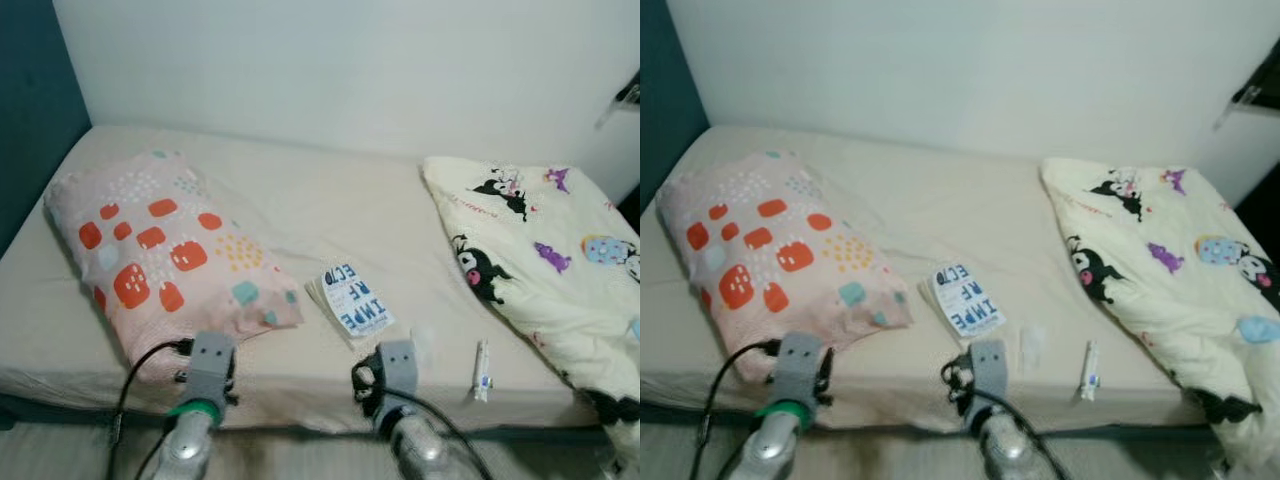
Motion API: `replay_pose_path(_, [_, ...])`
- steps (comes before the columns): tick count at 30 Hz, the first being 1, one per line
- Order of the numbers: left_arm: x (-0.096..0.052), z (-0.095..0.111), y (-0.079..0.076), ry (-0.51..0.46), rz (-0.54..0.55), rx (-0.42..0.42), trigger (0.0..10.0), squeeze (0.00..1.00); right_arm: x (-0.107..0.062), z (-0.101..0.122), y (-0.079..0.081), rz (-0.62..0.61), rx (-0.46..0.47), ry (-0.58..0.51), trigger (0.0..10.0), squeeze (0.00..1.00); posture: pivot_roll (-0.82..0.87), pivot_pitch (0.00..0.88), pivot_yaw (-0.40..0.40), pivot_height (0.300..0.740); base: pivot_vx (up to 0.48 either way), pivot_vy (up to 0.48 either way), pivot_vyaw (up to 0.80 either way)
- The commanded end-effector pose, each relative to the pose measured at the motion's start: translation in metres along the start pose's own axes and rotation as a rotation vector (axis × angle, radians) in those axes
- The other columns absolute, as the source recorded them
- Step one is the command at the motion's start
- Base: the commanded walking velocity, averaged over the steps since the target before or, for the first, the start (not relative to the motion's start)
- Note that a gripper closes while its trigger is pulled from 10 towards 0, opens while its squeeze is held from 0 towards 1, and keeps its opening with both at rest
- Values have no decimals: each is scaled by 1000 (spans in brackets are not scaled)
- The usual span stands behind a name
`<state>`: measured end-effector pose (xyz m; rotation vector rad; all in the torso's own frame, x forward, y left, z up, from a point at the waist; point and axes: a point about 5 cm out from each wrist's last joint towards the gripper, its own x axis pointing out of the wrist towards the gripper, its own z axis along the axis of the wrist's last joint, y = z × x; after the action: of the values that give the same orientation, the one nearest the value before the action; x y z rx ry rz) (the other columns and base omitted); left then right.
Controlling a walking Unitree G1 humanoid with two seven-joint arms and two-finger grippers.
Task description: Clean up the room
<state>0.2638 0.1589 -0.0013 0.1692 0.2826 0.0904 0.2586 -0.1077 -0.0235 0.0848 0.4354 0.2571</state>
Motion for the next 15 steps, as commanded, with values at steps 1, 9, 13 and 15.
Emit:
replay_pose_path(1, [-2, -1, -9, 6, -14, -30, 10000, 0, -4, -5, -11, -31, -3, 19, 10000, 0, 71, 0, -46, 740, 0, 0, 0])
replay_pose_path(9, [-1, -1, -6, 13, 18, -38, 10000, 0, -4, -4, -11, -26, -4, 16, 10000, 0, 70, 0, -48, 740, 0, 0, 0])
replay_pose_path(13, [0, 0, -4, 16, 23, -40, 10000, 0, -4, -4, -11, -23, -6, 16, 10000, 0, 70, 0, -48, 740, 0, -225, 0])
replay_pose_path(15, [0, 0, -4, 17, 21, -41, 10000, 0, -4, -4, -11, -24, -7, 16, 10000, 0, 68, 0, -47, 740, 0, -480, 0])
